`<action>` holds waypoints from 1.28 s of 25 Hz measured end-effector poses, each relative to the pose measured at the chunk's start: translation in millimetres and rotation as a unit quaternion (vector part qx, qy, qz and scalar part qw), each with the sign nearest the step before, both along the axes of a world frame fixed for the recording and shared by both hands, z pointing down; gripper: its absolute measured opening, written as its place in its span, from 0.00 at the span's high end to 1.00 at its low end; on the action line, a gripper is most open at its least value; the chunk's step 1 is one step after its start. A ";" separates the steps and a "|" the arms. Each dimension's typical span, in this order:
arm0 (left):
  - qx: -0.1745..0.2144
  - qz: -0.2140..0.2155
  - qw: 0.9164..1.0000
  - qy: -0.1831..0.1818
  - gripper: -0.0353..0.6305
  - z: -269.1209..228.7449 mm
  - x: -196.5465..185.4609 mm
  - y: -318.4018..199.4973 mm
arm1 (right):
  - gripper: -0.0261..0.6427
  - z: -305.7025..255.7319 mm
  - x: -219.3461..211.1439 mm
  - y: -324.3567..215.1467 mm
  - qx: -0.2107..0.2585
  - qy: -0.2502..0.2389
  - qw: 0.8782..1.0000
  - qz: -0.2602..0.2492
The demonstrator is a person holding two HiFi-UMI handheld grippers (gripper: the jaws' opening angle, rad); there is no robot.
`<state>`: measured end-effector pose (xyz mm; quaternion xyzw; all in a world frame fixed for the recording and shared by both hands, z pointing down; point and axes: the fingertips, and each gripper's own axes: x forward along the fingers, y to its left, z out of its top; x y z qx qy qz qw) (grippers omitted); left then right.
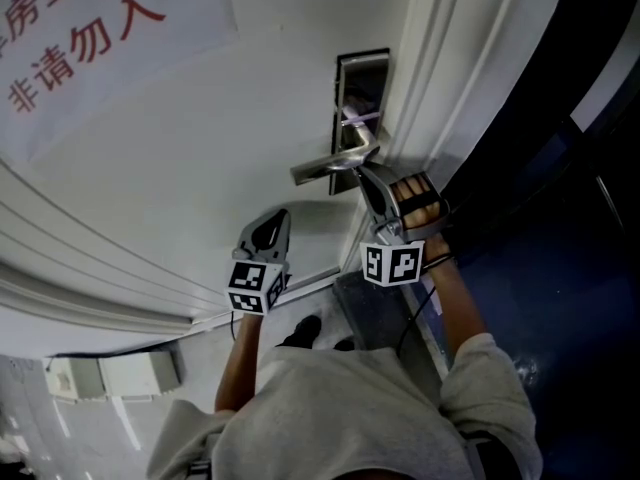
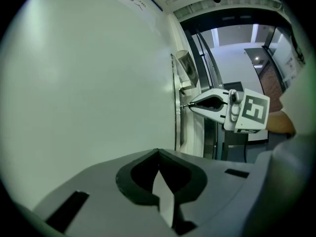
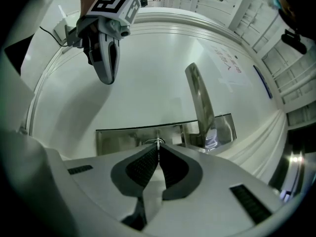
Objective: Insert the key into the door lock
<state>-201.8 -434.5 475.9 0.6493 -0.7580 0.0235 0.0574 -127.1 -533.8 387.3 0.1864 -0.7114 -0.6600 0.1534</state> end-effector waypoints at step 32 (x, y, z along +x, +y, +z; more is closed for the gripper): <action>-0.004 0.027 1.000 -0.003 0.92 6.0 14.4 -14.1 | 0.83 4.4 31.4 7.2 -0.025 -0.010 1.000 0.007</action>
